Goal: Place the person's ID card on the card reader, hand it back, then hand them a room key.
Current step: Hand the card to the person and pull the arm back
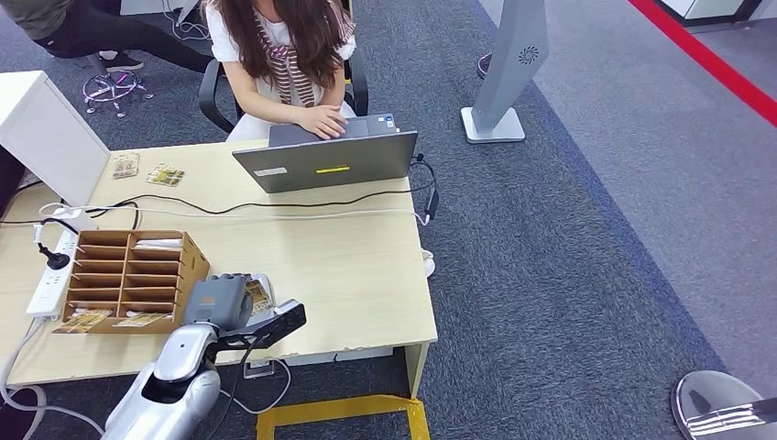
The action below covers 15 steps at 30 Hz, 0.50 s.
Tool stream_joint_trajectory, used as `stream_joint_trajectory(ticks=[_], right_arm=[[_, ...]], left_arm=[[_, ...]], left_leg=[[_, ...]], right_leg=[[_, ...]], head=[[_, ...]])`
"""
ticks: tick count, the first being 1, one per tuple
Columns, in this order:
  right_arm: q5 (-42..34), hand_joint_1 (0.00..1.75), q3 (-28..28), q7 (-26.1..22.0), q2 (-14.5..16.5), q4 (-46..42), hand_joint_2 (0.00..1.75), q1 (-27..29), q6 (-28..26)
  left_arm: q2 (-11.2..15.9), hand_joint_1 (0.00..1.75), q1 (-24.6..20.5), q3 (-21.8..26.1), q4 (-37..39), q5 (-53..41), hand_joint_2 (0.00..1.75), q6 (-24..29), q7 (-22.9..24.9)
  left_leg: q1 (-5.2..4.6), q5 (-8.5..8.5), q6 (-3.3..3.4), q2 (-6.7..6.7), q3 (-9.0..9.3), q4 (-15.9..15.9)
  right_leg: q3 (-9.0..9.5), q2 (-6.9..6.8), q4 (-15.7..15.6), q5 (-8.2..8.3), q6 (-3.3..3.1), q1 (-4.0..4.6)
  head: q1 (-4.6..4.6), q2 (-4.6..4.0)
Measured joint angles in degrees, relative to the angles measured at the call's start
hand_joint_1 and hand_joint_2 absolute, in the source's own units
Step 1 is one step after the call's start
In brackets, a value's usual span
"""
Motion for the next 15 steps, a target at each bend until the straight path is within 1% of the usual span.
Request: stream_joint_trajectory(ticks=[15], right_arm=[[-0.05, 0.00, -0.10, 0.01, 0.00, 0.00, 1.75, 0.01, 0.01]], left_arm=[[-0.20, 1.75, 0.04, 1.28, -0.21, -0.25, 1.75, 0.15, -0.03]], left_leg=[[0.00, 0.01, 0.00, 0.00, 0.01, 0.00]], right_leg=[[0.00, 0.00, 0.00, 0.00, 0.00, 0.00]], head=[[0.01, 0.00]])
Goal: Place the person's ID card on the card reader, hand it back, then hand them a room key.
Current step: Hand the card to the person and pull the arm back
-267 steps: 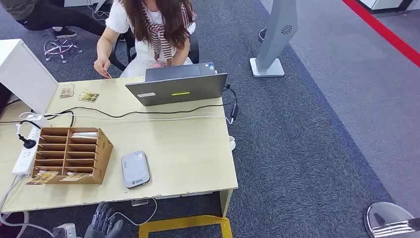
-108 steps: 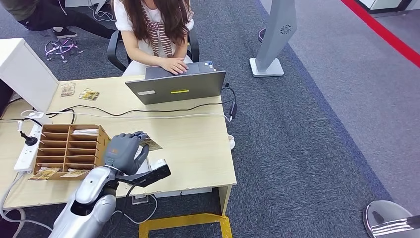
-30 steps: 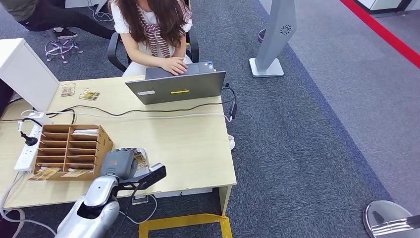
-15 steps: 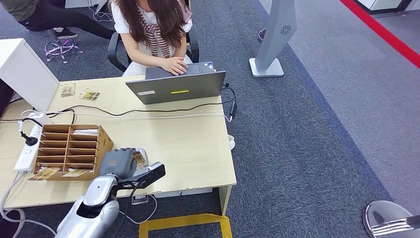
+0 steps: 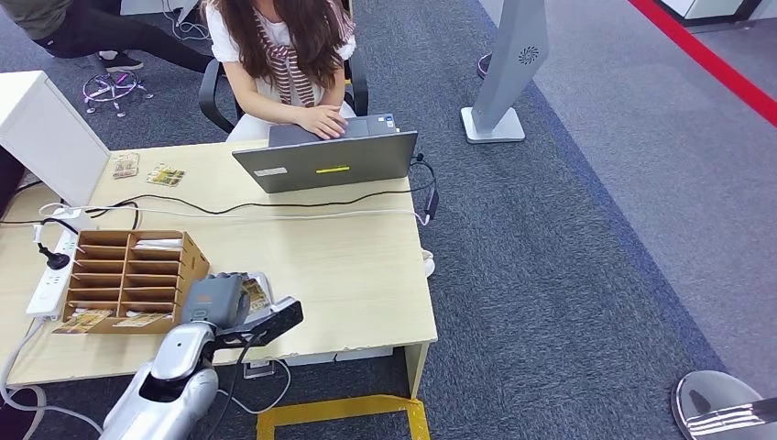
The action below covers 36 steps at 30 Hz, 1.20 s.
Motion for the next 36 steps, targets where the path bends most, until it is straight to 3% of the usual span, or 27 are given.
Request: stream_joint_trajectory(ticks=[13, 17, 25, 30, 35, 36], right_arm=[[-0.30, 0.00, -0.54, -0.08, 0.00, 0.00, 1.75, 0.13, -0.16], [0.00, 0.00, -0.60, -0.56, 0.00, 0.00, 1.75, 0.16, -0.05], [2.08, 0.00, -0.42, -1.18, 0.00, 0.00, 1.75, 0.08, 0.42], [2.47, 0.00, -0.34, -1.34, 0.00, 0.00, 1.75, 0.05, 0.44], [4.13, 0.00, 0.30, -2.00, 0.00, 0.00, 1.75, -0.13, 1.01], [4.38, 0.00, 0.46, -2.03, 0.00, 0.00, 1.75, -0.15, 1.09]], left_arm=[[1.62, 1.75, 1.05, 1.09, -8.49, 1.01, 1.75, -0.07, -1.27], [1.96, 1.75, -0.18, 1.21, -11.66, 1.55, 1.75, 2.50, -2.92], [1.90, 1.75, -9.41, 3.04, -11.62, -0.25, 1.75, 9.11, -4.33], [1.80, 1.75, -11.98, 3.61, -10.26, -1.13, 1.75, 10.18, -4.41], [1.35, 1.75, -21.22, 4.35, -1.57, -3.84, 1.75, 14.42, -4.04], [1.14, 1.75, -23.46, 4.61, 0.85, -4.36, 1.31, 15.09, -4.09]], left_leg=[[0.00, 0.00, 0.00, -0.02, -0.05, 0.00], [0.00, 0.00, 0.01, -0.03, -0.06, 0.01], [0.01, 0.11, -0.03, -0.04, -0.05, 0.01], [0.01, 0.11, -0.05, -0.03, -0.06, 0.02], [0.02, 0.19, -0.07, -0.10, -0.15, 0.03], [0.02, 0.20, -0.07, -0.10, -0.14, 0.03]], right_leg=[[-0.04, 0.00, 0.00, 0.00, 0.00, 0.00], [-0.05, -0.02, 0.00, 0.00, 0.00, 0.00], [-0.04, -0.03, 0.01, 0.06, -0.03, 0.00], [-0.09, -0.02, 0.02, 0.07, -0.04, 0.01], [-0.15, -0.05, 0.02, 0.13, -0.06, 0.02], [-0.15, -0.04, 0.02, 0.16, -0.08, 0.02]], head=[[0.01, 0.00], [-0.01, 0.00], [-0.01, 0.00], [-0.01, 0.00], [0.03, 0.00], [0.02, 0.00]])
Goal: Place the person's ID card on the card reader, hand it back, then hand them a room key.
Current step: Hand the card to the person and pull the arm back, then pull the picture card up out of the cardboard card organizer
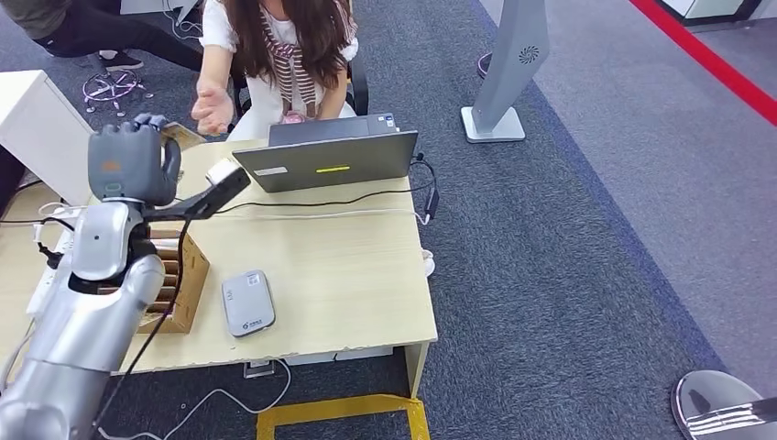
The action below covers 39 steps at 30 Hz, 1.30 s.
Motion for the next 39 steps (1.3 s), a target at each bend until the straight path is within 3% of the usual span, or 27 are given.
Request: stream_joint_trajectory(ticks=[2, 3, 6, 14, 29, 33, 39], right_arm=[[0.46, 0.00, 0.33, 0.01, 0.00, 0.00, 1.75, -0.01, 0.03], [0.66, 0.00, 0.53, 0.02, 0.00, 0.00, 1.75, -0.04, 0.03], [1.11, 0.00, 1.01, 0.01, 0.00, 0.00, 1.75, -0.15, 0.05], [1.49, 0.00, 1.68, -0.03, 0.00, 0.00, 1.75, -0.21, 0.19], [1.56, 0.00, 2.07, 0.16, 0.00, 0.00, 1.75, -0.21, 0.19], [1.62, 0.00, 2.08, 0.26, 0.00, 0.00, 1.75, -0.21, 0.19], [1.64, 0.00, 2.08, 0.51, 0.00, 0.00, 1.75, -0.22, 0.19]], left_arm=[[-0.57, 1.75, -4.25, 0.49, 4.82, -0.77, 0.44, 0.62, 0.08], [-0.93, 1.75, -6.14, 0.78, 7.39, -1.00, 0.44, 0.68, 0.29], [-1.93, 1.75, -11.17, 1.77, 13.79, -1.20, 1.75, 0.65, 1.35], [-3.35, 1.75, -17.00, 2.56, 23.16, -1.60, 1.75, 0.94, 2.25], [-4.07, 1.75, -18.17, 2.81, 27.22, -1.62, 1.75, 1.04, 2.83], [-4.00, 0.00, -18.23, 3.31, 28.31, -2.08, 1.75, 1.03, 3.87], [-3.94, 0.00, -18.22, 3.39, 29.75, -2.95, 1.75, 1.55, 4.68]], left_leg=[[0.00, 0.04, 0.01, 0.01, 0.00, 0.00], [0.00, 0.05, 0.02, 0.01, -0.01, 0.00], [-0.01, 0.05, 0.03, 0.03, -0.01, 0.00], [0.00, 0.05, 0.03, 0.02, -0.02, 0.00], [0.00, 0.05, 0.03, 0.03, -0.04, -0.01], [-0.01, 0.04, 0.03, 0.02, -0.07, -0.01], [-0.01, 0.04, 0.03, 0.00, -0.09, -0.01]], right_leg=[[0.00, 0.00, 0.00, 0.03, -0.02, 0.00], [0.00, 0.00, 0.00, 0.04, -0.01, 0.00], [0.00, 0.02, 0.01, 0.06, -0.01, 0.00], [-0.01, 0.02, 0.01, 0.06, -0.02, 0.00], [-0.02, 0.03, 0.02, 0.05, -0.01, 0.00], [-0.03, 0.03, 0.01, 0.03, 0.00, 0.00], [-0.03, 0.01, 0.01, 0.03, 0.00, 0.00]], head=[[-0.03, 0.00], [-0.04, 0.00], [-0.07, 0.00], [-0.09, 0.00], [-0.08, 0.00], [-0.09, 0.00], [-0.09, 0.00]])
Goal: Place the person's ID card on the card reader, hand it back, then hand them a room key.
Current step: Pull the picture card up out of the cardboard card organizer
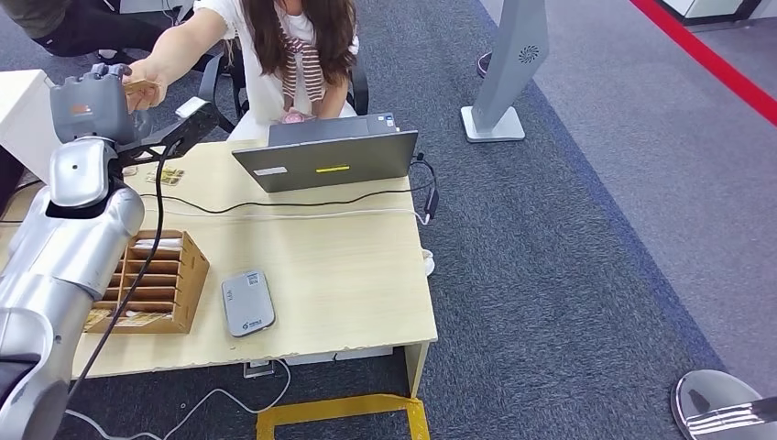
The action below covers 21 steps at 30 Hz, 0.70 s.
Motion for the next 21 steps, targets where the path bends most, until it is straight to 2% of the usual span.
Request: stream_joint_trajectory(ticks=[4, 7, 14, 17, 21], right_arm=[[-0.10, 0.00, -0.01, 0.16, 0.00, 0.00, 1.75, 0.00, -0.11], [-0.49, 0.00, -0.02, 0.28, 0.00, 0.00, 1.75, 0.00, -0.23], [-1.49, 0.00, -0.14, 0.60, 0.00, 0.00, 1.75, 0.02, -0.26], [-2.69, 0.00, -0.65, 0.72, 0.01, 0.00, 1.75, 0.05, -0.55], [-4.72, 0.00, -2.03, 0.81, 0.14, 0.03, 1.75, 0.33, -1.35]], left_arm=[[0.01, 0.00, 0.09, 0.08, 0.50, 0.11, 1.75, 0.99, -0.68], [0.02, 0.00, 0.94, 0.42, 0.39, 1.21, 1.75, 3.39, -3.16], [0.65, 0.00, 7.79, 1.43, -5.21, 3.42, 1.75, 6.89, -7.87], [1.83, 0.00, 14.69, 2.24, -13.82, 6.14, 1.75, 7.34, -10.54], [4.89, 0.00, 29.16, 3.84, -29.64, 8.12, 1.75, 8.87, -14.04]], left_leg=[[0.00, 0.01, 0.00, 0.00, 0.01, 0.00], [0.00, 0.01, 0.00, 0.00, 0.01, 0.00], [0.00, 0.00, 0.00, 0.00, 0.00, -0.01], [-0.03, -0.05, -0.03, 0.11, 0.07, -0.08], [-0.03, -0.18, -0.11, 0.31, 0.13, -0.13]], right_leg=[[0.00, 0.00, 0.00, 0.01, 0.00, 0.00], [0.01, 0.00, 0.01, 0.01, -0.01, 0.00], [0.01, 0.01, 0.01, 0.00, 0.00, 0.00], [0.03, 0.11, 0.01, -0.01, -0.01, -0.04], [0.03, 0.33, 0.01, -0.09, -0.01, -0.05]], head=[[-0.01, 0.00], [-0.01, 0.00], [0.01, 0.00], [0.04, 0.00], [0.05, 0.00]])
